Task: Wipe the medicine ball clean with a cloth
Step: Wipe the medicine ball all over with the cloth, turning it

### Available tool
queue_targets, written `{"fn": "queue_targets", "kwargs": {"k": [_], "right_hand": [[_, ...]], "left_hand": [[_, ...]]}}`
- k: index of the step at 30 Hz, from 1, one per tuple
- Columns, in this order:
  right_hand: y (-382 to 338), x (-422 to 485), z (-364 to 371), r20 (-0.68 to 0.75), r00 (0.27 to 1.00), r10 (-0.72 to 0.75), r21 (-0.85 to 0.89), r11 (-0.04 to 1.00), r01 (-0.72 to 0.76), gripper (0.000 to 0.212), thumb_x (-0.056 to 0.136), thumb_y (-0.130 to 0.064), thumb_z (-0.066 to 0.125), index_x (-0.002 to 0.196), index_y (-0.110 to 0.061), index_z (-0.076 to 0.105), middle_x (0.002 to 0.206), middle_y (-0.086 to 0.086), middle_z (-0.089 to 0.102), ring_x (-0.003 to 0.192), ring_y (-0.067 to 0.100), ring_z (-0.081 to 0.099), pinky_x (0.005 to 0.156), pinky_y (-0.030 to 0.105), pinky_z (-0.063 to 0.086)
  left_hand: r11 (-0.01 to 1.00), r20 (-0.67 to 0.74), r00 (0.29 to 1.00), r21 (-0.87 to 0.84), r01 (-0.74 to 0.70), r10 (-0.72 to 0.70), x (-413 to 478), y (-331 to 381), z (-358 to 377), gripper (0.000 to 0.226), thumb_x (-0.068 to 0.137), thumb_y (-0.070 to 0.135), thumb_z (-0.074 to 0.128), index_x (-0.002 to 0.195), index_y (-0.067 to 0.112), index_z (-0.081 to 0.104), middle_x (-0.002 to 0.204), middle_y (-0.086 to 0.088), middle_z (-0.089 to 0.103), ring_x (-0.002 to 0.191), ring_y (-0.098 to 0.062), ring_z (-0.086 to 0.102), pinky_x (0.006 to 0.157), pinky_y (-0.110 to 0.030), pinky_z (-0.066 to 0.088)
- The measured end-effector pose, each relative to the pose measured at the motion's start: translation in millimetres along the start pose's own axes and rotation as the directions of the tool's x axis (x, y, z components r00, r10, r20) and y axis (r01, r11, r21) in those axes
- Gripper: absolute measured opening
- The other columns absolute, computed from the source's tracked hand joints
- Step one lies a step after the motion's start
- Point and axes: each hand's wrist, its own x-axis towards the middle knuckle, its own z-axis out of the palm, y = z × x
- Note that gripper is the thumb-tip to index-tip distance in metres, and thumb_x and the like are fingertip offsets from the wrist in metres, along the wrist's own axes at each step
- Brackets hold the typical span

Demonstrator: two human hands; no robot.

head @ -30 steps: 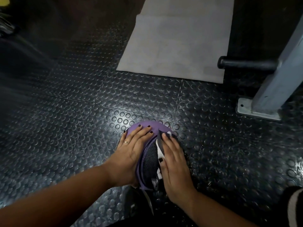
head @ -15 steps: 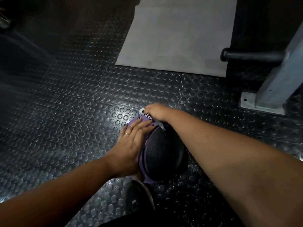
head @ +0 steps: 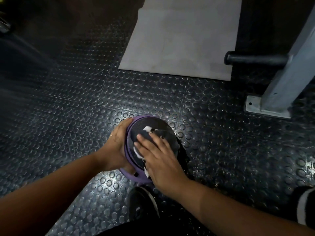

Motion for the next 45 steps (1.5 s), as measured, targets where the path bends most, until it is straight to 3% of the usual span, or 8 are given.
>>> {"fn": "queue_targets", "kwargs": {"k": [10, 13, 16, 23, 29, 35, 40, 45], "right_hand": [[4, 87, -7, 0.022, 0.987, 0.159, 0.085, 0.983, -0.16, 0.039, 0.101, -0.027, 0.033, 0.137, -0.017, 0.045, 0.146, -0.001, 0.043, 0.138, 0.022, 0.031, 0.116, 0.043, 0.022], [23, 115, -14, 0.084, 0.969, 0.231, 0.138, 0.961, -0.241, 0.03, 0.101, -0.026, 0.033, 0.109, -0.011, 0.058, 0.11, 0.005, 0.063, 0.107, 0.025, 0.054, 0.089, 0.04, 0.044], [36, 129, -21, 0.153, 0.958, 0.243, 0.181, 0.946, -0.269, 0.024, 0.1, -0.026, 0.037, 0.085, -0.013, 0.051, 0.081, 0.001, 0.053, 0.08, 0.022, 0.05, 0.064, 0.032, 0.033], [48, 146, -25, 0.228, 0.924, 0.306, 0.269, 0.893, -0.362, 0.026, 0.099, -0.027, 0.041, 0.104, -0.011, 0.061, 0.087, 0.008, 0.057, 0.079, 0.024, 0.05, 0.059, 0.032, 0.03], [64, 98, -9, 0.068, 0.919, 0.388, 0.529, 0.767, -0.363, 0.02, 0.099, -0.027, 0.045, 0.099, -0.017, 0.063, 0.087, 0.007, 0.061, 0.081, 0.024, 0.057, 0.071, 0.037, 0.044], [93, 111, -11, 0.231, 0.787, 0.572, 0.527, 0.606, -0.596, 0.029, 0.098, -0.022, 0.045, 0.102, 0.0, 0.063, 0.098, 0.017, 0.064, 0.096, 0.033, 0.057, 0.08, 0.038, 0.042], [64, 95, -18, 0.088, 0.866, 0.491, 0.404, 0.778, -0.482, 0.025, 0.1, -0.018, 0.04, 0.11, -0.012, 0.062, 0.083, 0.002, 0.057, 0.08, 0.021, 0.053, 0.068, 0.031, 0.037], [17, 45, -16, -0.108, 0.976, 0.191, 0.302, 0.941, -0.151, 0.039, 0.099, -0.017, 0.04, 0.138, -0.02, 0.047, 0.147, -0.008, 0.041, 0.141, 0.011, 0.026, 0.118, 0.032, 0.015]], "left_hand": [[0.995, -0.037, 0.994, -0.002, 0.101, -0.101, -6, -4, 5, 0.167, 0.027, 0.052, 0.093, 0.156, 0.021, -0.007, 0.158, 0.016, 0.002, 0.15, -0.01, 0.001, 0.126, -0.039, 0.01], [0.993, -0.043, 0.992, -0.044, 0.113, -0.115, -6, -2, 4, 0.162, 0.027, 0.055, 0.09, 0.156, 0.029, -0.004, 0.151, 0.023, 0.008, 0.148, -0.01, 0.006, 0.125, -0.041, 0.013], [0.973, -0.062, 0.983, -0.162, 0.163, -0.175, -1, 2, 2, 0.159, 0.023, 0.047, 0.091, 0.154, 0.035, 0.002, 0.145, 0.02, 0.019, 0.141, -0.015, 0.02, 0.122, -0.043, 0.023], [0.933, -0.05, 0.972, -0.295, 0.206, -0.23, 3, -1, 2, 0.151, 0.025, 0.039, 0.096, 0.147, 0.049, 0.008, 0.137, 0.018, 0.027, 0.134, -0.017, 0.032, 0.117, -0.047, 0.034], [0.952, -0.023, 0.983, -0.255, 0.17, -0.182, -5, -4, 1, 0.149, 0.028, 0.039, 0.102, 0.137, 0.063, 0.003, 0.14, 0.026, 0.024, 0.139, -0.014, 0.029, 0.118, -0.05, 0.032], [0.971, -0.046, 0.984, -0.175, 0.161, -0.171, -2, 10, 3, 0.153, 0.026, 0.048, 0.099, 0.146, 0.051, 0.004, 0.138, 0.025, 0.02, 0.138, -0.013, 0.023, 0.121, -0.05, 0.027], [0.984, -0.065, 0.982, -0.044, 0.173, -0.175, -6, 13, 9, 0.165, 0.024, 0.062, 0.09, 0.156, 0.032, -0.004, 0.154, 0.023, 0.003, 0.147, -0.009, 0.004, 0.124, -0.045, 0.017], [0.984, -0.078, 0.981, -0.037, 0.173, -0.176, -6, 14, 11, 0.165, 0.023, 0.063, 0.085, 0.157, 0.025, -0.002, 0.154, 0.023, 0.004, 0.146, -0.003, 0.002, 0.124, -0.033, 0.01]]}}
